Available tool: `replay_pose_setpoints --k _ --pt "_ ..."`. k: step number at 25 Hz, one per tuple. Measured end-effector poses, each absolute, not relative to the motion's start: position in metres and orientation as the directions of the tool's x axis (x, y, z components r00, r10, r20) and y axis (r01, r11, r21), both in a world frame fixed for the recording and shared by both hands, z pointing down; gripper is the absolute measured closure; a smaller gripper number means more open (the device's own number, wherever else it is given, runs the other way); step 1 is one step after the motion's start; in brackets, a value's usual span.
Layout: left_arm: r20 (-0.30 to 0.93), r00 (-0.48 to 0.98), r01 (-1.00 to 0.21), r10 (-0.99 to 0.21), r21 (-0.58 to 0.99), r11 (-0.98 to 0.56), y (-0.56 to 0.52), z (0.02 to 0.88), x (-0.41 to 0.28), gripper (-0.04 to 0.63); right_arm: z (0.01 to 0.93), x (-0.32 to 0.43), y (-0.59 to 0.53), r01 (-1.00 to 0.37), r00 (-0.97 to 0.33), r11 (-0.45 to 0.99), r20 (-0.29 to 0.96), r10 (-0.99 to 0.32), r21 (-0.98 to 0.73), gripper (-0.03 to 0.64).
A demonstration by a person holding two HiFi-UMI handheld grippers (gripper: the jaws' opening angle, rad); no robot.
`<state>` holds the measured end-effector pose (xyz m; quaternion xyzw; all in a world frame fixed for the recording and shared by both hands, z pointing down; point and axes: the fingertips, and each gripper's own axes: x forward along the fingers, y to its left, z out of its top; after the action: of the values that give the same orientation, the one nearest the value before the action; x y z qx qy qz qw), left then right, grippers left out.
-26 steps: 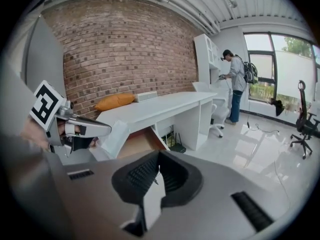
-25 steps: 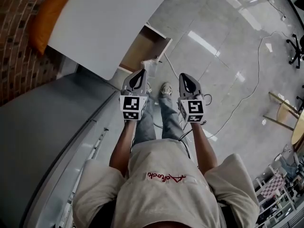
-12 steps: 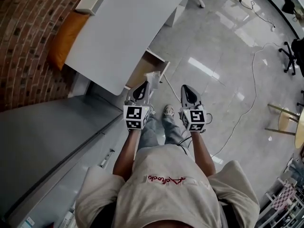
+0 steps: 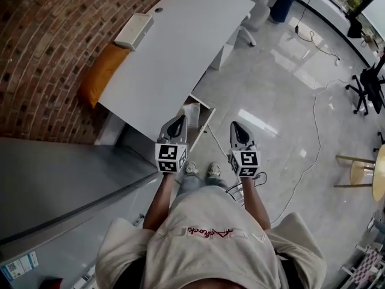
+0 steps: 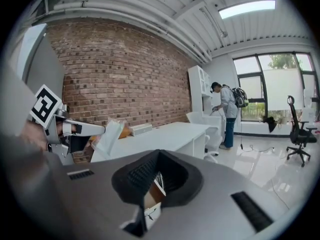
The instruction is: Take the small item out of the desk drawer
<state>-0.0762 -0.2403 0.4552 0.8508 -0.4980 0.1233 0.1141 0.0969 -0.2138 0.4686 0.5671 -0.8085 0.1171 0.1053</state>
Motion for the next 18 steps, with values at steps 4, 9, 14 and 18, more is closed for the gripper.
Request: replay_pose_setpoints --k 4,9,14,18 --pt "0.283 0.471 -0.878 -0.835 0.056 -0.476 -0.249 0.428 -0.077 0.586 0.446 0.100 -0.221 -0.941 -0.335 0.333 0.272 -0.902 -0.056 0.606" --pt "0.243 0.475 -0.876 -0.846 0.037 -0.481 -0.256 0.400 -0.075 0.586 0.416 0.104 -0.227 -0.942 -0.333 0.331 0.217 -0.918 -0.047 0.606" --pt "0.187 0.494 -0.866 -0.849 0.017 -0.500 -0.272 0.373 -0.063 0.586 0.390 0.118 -0.239 -0.948 -0.317 0.317 0.163 -0.934 -0.023 0.606" --pt "0.150 0.505 -0.861 -0.850 0.013 -0.509 -0.278 0.354 -0.057 0.586 0.372 0.123 -0.247 -0.952 -0.304 0.306 0.131 -0.944 -0.002 0.606"
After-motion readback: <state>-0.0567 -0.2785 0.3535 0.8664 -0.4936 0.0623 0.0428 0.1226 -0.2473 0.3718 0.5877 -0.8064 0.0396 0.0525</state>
